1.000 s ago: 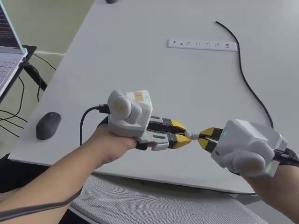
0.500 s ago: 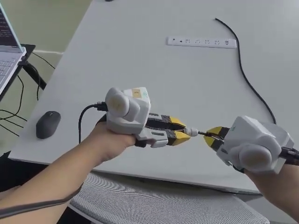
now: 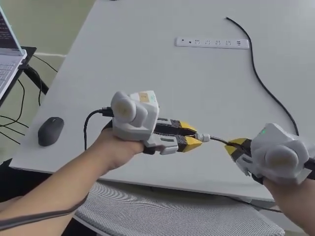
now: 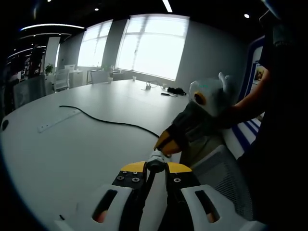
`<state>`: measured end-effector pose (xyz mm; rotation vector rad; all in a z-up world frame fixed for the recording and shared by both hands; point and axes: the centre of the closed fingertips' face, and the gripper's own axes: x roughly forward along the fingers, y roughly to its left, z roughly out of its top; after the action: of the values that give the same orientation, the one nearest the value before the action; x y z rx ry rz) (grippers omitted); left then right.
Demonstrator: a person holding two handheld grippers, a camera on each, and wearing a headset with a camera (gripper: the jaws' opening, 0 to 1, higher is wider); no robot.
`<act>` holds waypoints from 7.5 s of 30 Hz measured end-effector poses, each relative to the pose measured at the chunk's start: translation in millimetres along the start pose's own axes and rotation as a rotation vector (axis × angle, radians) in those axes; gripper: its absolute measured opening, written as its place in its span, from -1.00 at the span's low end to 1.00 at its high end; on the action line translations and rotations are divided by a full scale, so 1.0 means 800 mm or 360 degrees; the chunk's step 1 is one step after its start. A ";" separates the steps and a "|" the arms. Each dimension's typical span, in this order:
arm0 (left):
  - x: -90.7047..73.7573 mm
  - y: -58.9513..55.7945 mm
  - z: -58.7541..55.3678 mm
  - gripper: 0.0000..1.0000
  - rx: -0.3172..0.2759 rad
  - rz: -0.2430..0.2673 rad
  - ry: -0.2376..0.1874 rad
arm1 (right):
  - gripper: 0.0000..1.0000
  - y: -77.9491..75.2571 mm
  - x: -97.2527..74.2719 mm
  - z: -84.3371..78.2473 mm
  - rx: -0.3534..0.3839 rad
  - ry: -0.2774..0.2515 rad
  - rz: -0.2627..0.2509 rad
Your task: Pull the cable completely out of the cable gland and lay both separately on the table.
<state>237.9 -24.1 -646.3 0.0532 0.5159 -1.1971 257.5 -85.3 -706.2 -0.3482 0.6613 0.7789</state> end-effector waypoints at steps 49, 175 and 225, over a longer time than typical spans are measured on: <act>-0.006 0.016 -0.003 -0.70 -0.0043 0.0051 -0.0010 | -0.99 -0.018 -0.008 -0.035 0.0176 0.0008 -0.0080; -0.002 0.024 0.006 -0.70 -0.0019 0.0013 -0.0022 | -1.00 -0.042 0.031 -0.047 0.0691 0.0101 0.0024; -0.017 0.030 0.008 -0.70 -0.0005 0.0097 -0.0044 | -0.65 -0.024 0.003 -0.028 0.0331 0.0027 0.0060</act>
<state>258.0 -5.5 -640.4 0.0493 0.4883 -1.1357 263.7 -108.5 -723.6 -0.1534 0.7596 0.7358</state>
